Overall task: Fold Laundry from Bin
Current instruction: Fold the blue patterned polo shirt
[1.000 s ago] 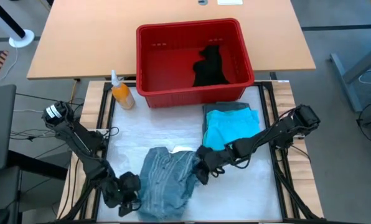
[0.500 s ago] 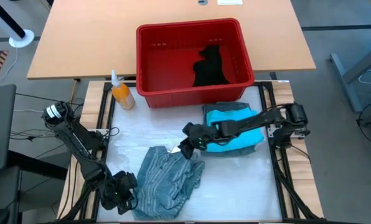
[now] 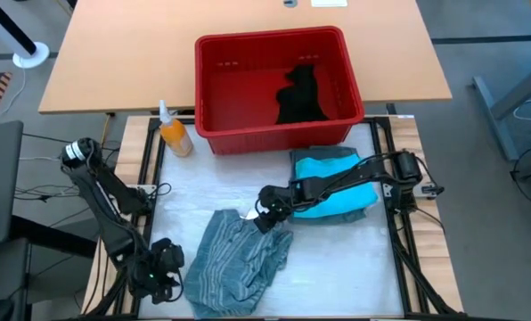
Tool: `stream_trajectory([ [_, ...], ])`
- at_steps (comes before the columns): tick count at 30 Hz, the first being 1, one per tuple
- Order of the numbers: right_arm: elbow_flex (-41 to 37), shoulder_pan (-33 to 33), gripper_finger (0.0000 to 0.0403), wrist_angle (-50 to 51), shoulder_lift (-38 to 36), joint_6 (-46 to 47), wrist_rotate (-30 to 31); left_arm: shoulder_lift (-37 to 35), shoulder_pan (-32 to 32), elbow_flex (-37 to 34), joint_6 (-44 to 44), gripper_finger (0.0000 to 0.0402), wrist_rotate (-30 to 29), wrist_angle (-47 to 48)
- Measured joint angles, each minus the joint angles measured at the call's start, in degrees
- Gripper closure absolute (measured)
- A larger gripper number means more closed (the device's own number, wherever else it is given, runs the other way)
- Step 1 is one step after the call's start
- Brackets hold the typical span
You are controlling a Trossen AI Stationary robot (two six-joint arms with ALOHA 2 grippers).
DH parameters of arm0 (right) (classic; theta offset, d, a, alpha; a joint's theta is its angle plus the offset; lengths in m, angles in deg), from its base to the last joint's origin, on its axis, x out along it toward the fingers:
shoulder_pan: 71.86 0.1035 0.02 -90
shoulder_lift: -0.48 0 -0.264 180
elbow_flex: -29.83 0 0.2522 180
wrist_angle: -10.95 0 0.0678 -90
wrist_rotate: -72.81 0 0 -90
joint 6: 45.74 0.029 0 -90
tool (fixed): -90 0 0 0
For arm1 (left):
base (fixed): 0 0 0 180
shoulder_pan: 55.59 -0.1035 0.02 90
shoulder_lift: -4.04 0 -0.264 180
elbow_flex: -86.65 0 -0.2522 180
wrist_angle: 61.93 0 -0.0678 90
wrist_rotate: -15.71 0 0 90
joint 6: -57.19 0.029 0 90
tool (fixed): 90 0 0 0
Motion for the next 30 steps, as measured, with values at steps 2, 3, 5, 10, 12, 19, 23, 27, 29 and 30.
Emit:
stream_trajectory([
  [2,0.0,0.56,0.0223,0.61,-0.99,0.7,1.69,-2.81,-0.12,0.0,3.43,0.018,-5.99,1.85],
  [3,0.0,1.0,0.0223,0.42,-1.67,0.93,3.71,-3.99,-0.14,0.0,5.17,0.0176,-11.65,2.56],
  [5,0.0,2.32,0.0225,0.93,-2.88,1.85,8.54,-6.09,-0.36,0.0,8.4,0.0172,-24.75,3.53],
  [10,0.0,5.84,0.0233,0.61,-4.68,6.16,16.78,-7.82,-7.03,-0.04,15.56,0.0171,-37.88,3.61],
  [12,0.0,6.96,0.0235,0.67,-4.74,7.61,17.08,-7.86,-11.44,-1.44,19.48,0.0171,-33.86,2.01],
  [19,0.0,11.6,0.0237,2.9,-4.52,12.16,20.82,-9.55,-25.3,-9.58,30.87,0.0171,-22.73,-4.99],
  [23,0.0,14.5,0.0237,2.73,-4.5,15.25,24.39,-10.61,-31.3,-11.28,40.66,0.0171,-15.22,-10.49],
  [27,0.0,16.62,0.0237,3.24,-4.5,16.81,25.52,-8.8,-38.09,-14.42,46.59,0.0171,-3.66,-16.46],
  [29,0.0,17.41,0.0237,3.3,-4.5,17.25,25.57,-7.75,-40.85,-15.9,47.38,0.0171,-0.85,-17.79],
  [30,0.0,17.76,0.0237,3.42,-4.5,17.42,25.58,-7.35,-41.77,-16.26,47.49,0.0171,-0.07,-18.87],
])
